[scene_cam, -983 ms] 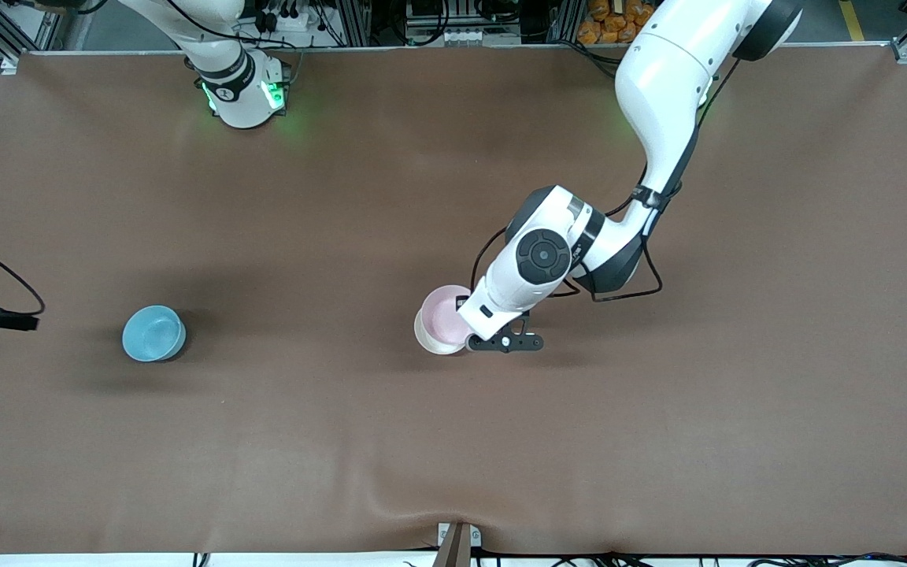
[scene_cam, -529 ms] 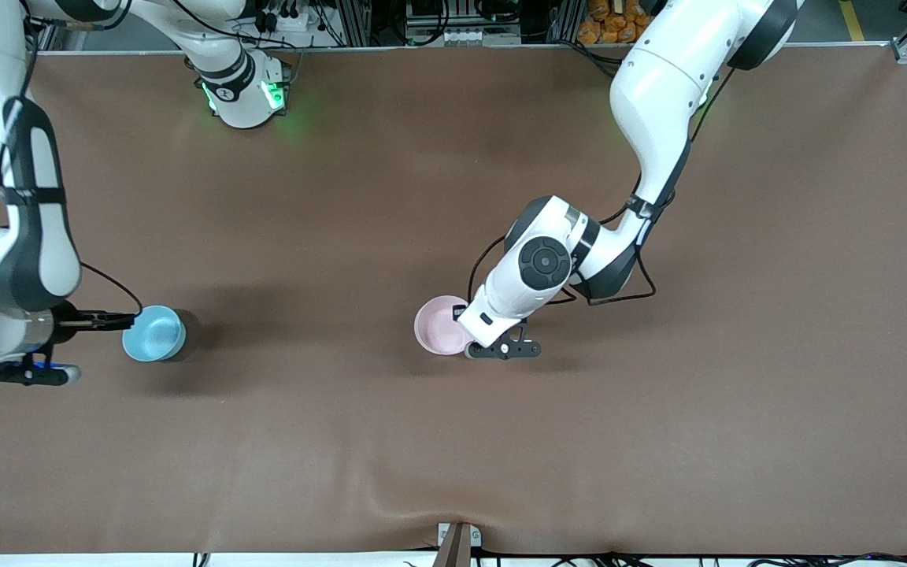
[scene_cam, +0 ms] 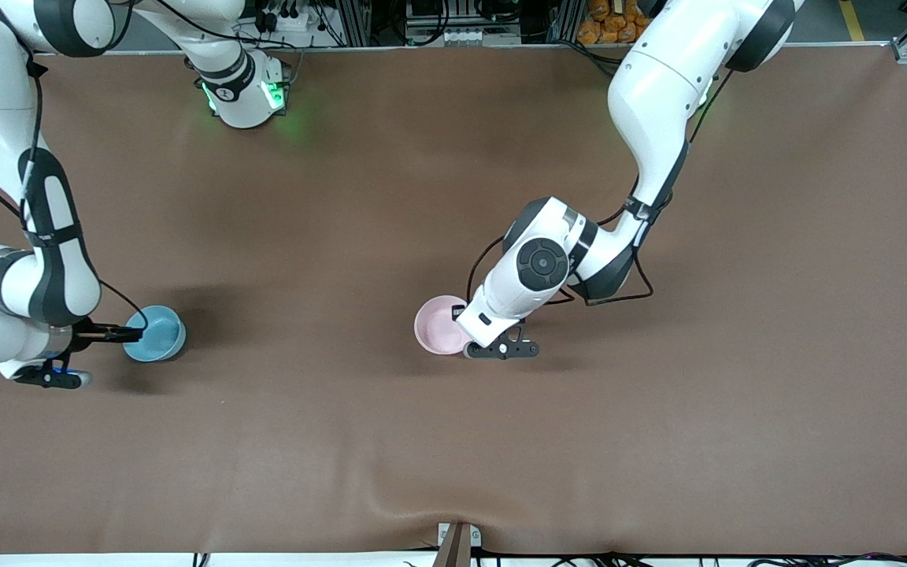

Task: Stack pink and blue bowls on white bowl
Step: 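Lower the pink bowl into the white bowl while the right gripper reaches the blue bowl, then release the pink bowl with the left gripper while the right gripper grasps the blue bowl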

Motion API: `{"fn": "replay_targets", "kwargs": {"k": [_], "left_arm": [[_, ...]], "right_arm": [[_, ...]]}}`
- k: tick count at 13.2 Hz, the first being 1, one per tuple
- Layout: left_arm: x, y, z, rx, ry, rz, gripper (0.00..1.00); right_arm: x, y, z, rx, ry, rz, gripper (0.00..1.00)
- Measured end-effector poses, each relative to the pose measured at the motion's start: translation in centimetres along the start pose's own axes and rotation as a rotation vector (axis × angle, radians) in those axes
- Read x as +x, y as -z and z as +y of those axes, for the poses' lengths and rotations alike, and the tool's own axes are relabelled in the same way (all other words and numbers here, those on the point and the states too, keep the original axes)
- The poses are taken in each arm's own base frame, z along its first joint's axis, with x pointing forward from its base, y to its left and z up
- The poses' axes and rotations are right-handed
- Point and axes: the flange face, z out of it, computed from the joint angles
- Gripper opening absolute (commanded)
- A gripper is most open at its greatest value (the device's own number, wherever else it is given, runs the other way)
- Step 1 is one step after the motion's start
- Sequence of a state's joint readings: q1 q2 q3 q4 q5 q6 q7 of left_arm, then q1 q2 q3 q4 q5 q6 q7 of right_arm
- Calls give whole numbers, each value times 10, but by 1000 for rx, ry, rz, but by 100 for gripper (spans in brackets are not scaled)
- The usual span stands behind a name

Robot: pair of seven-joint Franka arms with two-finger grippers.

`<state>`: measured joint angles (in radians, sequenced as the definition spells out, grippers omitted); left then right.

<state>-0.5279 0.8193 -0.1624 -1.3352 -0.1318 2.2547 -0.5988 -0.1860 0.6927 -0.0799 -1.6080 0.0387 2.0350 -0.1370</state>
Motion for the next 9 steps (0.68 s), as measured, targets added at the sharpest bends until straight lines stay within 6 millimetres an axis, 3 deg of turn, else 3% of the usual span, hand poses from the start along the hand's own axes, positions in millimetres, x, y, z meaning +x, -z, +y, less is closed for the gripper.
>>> {"fn": "replay_targets", "kwargs": {"k": [1,2,3,4,5,6,9], "left_arm": [[-1,-2,1,1,-1,-2,0],[-3,-3,2,1,-2,-4,0],[-4,-4,4,2,-2,-5,1],[-6,-5,6,2,0,-7,11],[-6,-6,6,3,-1,-8,45],[-6,-7,6,4,0,-9,99],[-7,-11,6,4,-1,-9,100]], "right_arm": [[-1,-3,-4,19,-6,1,78],[-1,-5,-5,26,-9,-1,39],[-1,-6,-5,30,-11,-1,12],[-1,-6,-4,31,-12,-1,0],[-2,-6,-3,32,-15,-1,0],[-2,-6,-2,33,-17,-1,0],[-3,-8,1,34,-22,-9,0]]}}
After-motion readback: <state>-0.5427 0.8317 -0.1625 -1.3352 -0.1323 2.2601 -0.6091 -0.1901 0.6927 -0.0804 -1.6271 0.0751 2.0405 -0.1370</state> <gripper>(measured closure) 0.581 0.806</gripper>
